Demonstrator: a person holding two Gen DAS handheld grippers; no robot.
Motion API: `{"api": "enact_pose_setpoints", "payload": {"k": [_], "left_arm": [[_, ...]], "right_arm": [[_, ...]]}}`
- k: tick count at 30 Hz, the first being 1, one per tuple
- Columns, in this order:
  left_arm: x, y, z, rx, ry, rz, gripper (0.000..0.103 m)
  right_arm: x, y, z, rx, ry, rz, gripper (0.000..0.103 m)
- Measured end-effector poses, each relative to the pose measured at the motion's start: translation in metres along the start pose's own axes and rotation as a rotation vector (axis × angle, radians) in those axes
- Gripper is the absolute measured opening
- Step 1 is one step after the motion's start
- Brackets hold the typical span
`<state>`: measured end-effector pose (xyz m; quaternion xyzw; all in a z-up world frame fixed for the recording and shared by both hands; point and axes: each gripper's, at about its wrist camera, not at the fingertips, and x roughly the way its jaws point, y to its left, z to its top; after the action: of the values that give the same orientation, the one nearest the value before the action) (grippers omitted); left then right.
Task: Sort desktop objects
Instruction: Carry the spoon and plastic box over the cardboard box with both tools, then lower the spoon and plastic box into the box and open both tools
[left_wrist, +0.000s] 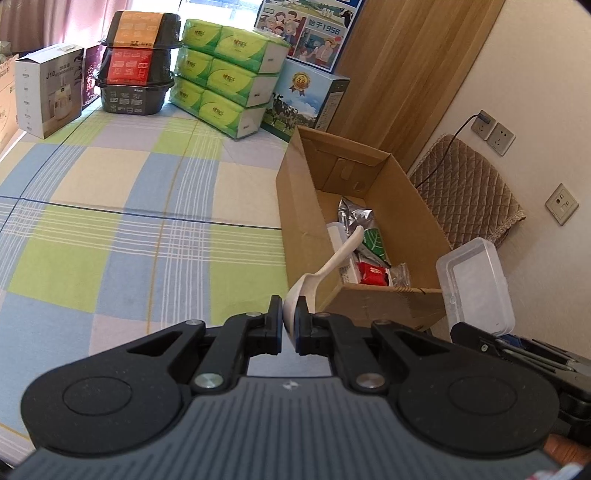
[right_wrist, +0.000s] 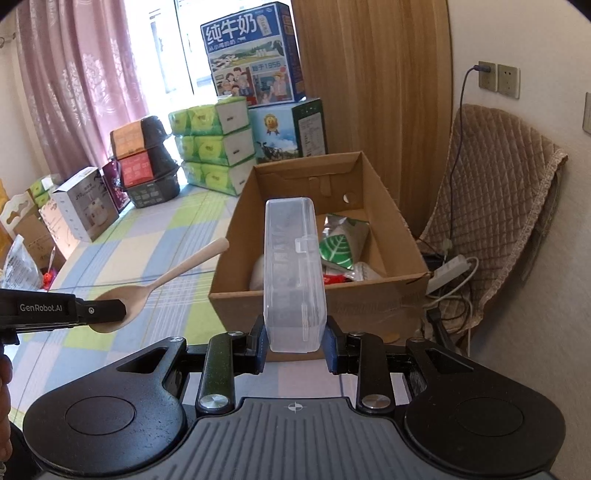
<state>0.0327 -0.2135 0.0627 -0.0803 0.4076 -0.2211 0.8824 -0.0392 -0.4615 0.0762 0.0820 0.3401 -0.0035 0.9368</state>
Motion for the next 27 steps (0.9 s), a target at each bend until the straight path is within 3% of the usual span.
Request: {"api": "enact_pose_setpoints", "payload": {"k": [15, 27], "left_arm": [[0.020, -0.025, 0.016, 0.017, 0.003, -0.028, 0.003], [0.054, -0.053, 0.049, 0.025, -0.011, -0.044, 0.003]], "right_arm": [[0.007, -0.019, 0.015, -0.010, -0.007, -0.036, 0.027], [0.037, -0.033, 0.059, -0.047, -0.011, -0.046, 0.027]]}}
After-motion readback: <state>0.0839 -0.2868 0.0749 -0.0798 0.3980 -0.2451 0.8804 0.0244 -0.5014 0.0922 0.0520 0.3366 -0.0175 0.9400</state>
